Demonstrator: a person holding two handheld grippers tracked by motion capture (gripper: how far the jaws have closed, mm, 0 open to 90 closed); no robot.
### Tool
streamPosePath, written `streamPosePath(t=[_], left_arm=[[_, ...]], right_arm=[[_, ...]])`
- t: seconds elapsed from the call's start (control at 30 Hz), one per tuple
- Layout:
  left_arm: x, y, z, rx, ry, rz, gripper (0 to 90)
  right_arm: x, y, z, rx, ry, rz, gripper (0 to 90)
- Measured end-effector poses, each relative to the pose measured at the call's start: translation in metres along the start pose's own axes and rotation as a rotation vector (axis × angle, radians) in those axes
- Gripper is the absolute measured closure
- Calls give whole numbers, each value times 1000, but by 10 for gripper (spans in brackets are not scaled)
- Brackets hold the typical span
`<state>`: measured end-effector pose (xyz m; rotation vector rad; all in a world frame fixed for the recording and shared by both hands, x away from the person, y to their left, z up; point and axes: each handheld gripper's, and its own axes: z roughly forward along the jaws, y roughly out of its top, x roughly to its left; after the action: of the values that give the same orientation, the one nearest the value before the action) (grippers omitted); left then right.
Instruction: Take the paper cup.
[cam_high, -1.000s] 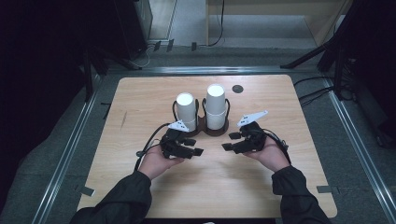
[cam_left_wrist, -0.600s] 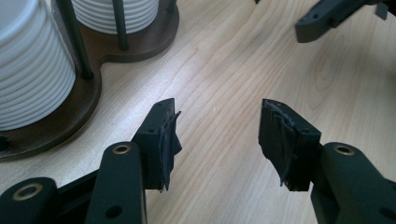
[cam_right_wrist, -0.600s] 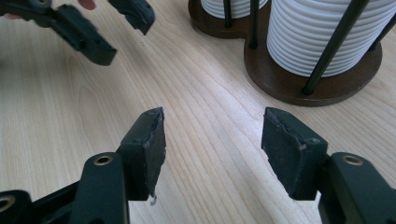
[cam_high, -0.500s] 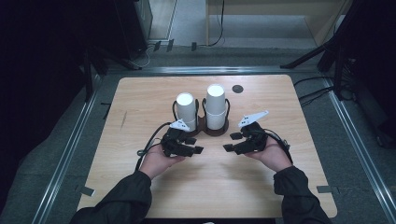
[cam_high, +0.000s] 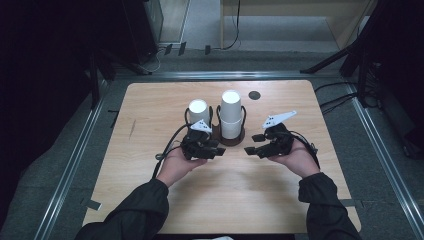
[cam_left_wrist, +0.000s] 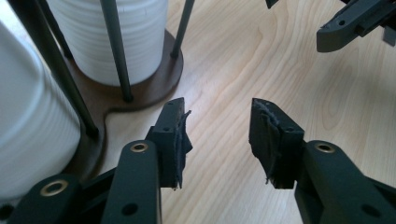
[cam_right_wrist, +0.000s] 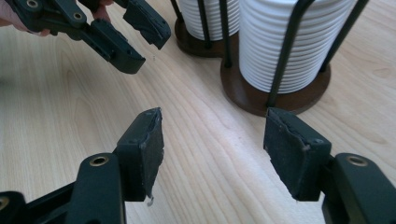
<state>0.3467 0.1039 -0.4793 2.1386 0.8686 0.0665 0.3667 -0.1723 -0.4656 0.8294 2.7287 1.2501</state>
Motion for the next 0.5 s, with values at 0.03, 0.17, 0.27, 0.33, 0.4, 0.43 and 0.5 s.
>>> streamPosePath(t=[0.03, 0.17, 0.27, 0.33, 0.4, 0.43, 0.5], left_arm=[[1, 3, 0, -1, 3, 0, 581], [1, 13, 0, -18, 14, -5, 614], [2, 20, 2, -27, 18, -4, 639], [3, 25, 4, -23, 16, -10, 651], [4, 28, 7, -23, 24, -10, 663], [5, 30, 9, -23, 25, -15, 663], [6, 32, 11, -28, 22, -30, 687]], right_arm=[[-2, 1, -1, 1, -4, -3, 375], [-8, 8, -6, 7, -6, -7, 369], [-13, 14, -11, 6, -10, -9, 369], [-16, 19, -14, 4, -12, -11, 365], [-19, 25, -17, 7, -21, -12, 356], [-19, 25, -17, 7, -21, -12, 356], [-23, 29, -21, 3, -28, -10, 349]])
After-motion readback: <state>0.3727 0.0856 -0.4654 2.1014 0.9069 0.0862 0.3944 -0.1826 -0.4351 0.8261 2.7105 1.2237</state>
